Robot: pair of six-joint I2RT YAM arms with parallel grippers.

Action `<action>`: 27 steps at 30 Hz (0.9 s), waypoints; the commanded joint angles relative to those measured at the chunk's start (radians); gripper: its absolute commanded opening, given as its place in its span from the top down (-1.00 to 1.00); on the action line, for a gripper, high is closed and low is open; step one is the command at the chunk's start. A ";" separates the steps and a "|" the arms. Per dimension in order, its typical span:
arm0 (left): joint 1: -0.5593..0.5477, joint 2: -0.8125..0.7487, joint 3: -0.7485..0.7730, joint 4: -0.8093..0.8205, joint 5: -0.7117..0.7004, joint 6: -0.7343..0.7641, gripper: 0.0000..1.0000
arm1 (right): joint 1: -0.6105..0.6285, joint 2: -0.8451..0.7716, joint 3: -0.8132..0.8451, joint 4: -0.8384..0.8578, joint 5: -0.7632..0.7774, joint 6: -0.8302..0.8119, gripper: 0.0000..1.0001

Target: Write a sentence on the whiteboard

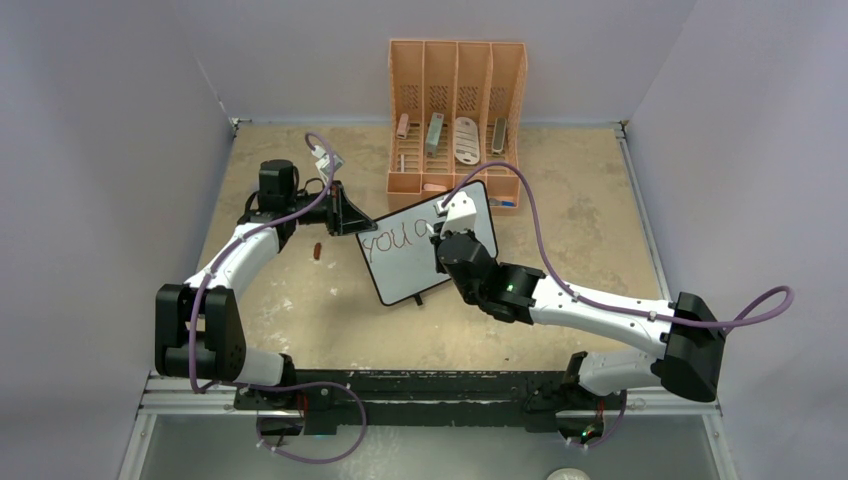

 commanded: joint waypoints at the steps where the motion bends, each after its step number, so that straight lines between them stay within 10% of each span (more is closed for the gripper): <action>1: -0.006 -0.003 0.033 0.002 0.021 0.018 1.00 | -0.006 -0.024 0.033 0.058 0.036 -0.021 1.00; 27: -0.006 -0.003 0.033 0.004 0.022 0.017 1.00 | -0.008 -0.009 0.032 0.015 0.007 -0.001 1.00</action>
